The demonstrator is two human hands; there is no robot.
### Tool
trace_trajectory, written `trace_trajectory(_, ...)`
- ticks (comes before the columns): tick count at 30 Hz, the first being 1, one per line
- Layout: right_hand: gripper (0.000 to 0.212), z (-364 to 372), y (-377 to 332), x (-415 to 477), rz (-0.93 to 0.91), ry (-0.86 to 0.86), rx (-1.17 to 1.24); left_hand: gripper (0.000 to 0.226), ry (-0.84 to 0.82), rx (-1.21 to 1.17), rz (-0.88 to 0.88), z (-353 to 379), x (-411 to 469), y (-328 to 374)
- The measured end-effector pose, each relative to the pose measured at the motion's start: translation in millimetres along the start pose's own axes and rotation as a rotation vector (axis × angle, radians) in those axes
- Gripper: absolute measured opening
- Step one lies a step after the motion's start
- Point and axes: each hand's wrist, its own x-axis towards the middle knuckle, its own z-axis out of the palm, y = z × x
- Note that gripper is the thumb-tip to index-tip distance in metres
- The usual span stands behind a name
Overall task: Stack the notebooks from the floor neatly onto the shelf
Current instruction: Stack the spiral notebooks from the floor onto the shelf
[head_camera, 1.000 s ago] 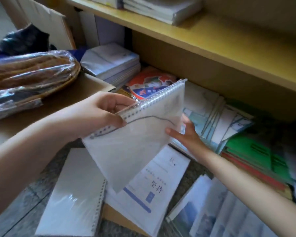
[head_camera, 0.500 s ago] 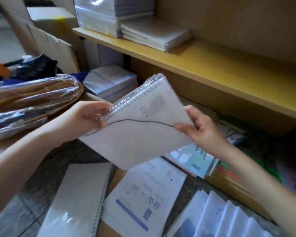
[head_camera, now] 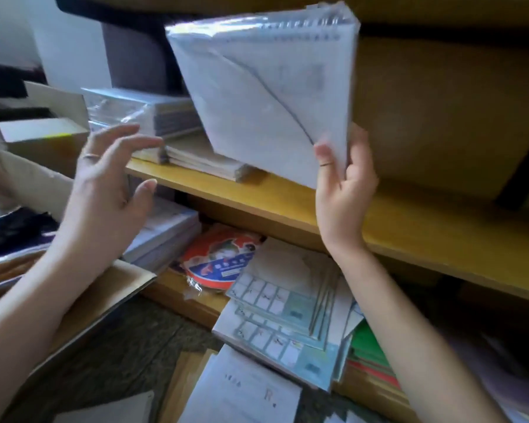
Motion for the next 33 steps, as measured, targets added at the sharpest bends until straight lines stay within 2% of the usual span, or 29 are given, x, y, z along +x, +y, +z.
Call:
trace_trajectory(2, 0.024, 4.2, 9.2, -1.9, -0.229, 0.025, -0.172, 0.049, -0.072, -0.026, 0.024, 14.0, 2.3, 2.6)
trace_trajectory(4, 0.021, 9.1, 18.2, -2.0, -0.423, -0.031, -0.328, 0.049, -0.126, -0.073, -0.009, 25.8, 5.0, 6.9)
trace_trajectory(6, 0.022, 18.2, 25.3, -2.9, -0.529, -0.097, -0.430, 0.048, -0.143, -0.125, -0.085, 36.8, 6.9, 9.4)
trace_trajectory(8, 0.027, 31.0, 31.6, -4.0, -0.559, -0.188, -0.452, 0.056, -0.140, -0.216, -0.121, 47.4, 7.8, 9.6)
trace_trajectory(11, 0.040, 54.9, 38.7, -5.4, -0.496, -0.327, -0.474, 0.069, -0.131, -0.282, -0.144, 61.0, 11.6, 6.7)
trace_trajectory(17, 0.040, 91.5, 47.9, -13.5, -0.416, -0.539, -0.516, 0.071, -0.057, -0.134, -0.302, 83.9, 8.2, -9.3)
trace_trajectory(21, 0.041, 105.4, 65.2, -24.8, -0.451, -0.635, -0.574, 0.065, -0.167, -0.073, -0.164, 96.1, -4.0, -18.3)
trace_trajectory(24, 0.047, 103.4, 68.8, -33.5, -0.463, -0.723, -0.498, 0.058, -0.243, -0.031, -0.049, 106.4, -11.2, -26.4)
trace_trajectory(27, 0.049, 90.1, 64.2, -39.7, -0.306, -0.706, -0.457, 0.059, -0.290, 0.170, 0.101, 118.0, -8.5, -35.7)
trace_trajectory(30, 0.053, 68.3, 54.0, -31.0, -0.066, -0.559, -0.571, 0.058, -0.318, 0.289, 0.148, 125.5, 0.0, -37.4)
trace_trajectory(33, 0.059, 58.8, 54.1, -16.3, 0.149, -0.693, -0.617, 0.057, -0.310, 0.328, 0.142, 131.0, 4.3, -37.7)
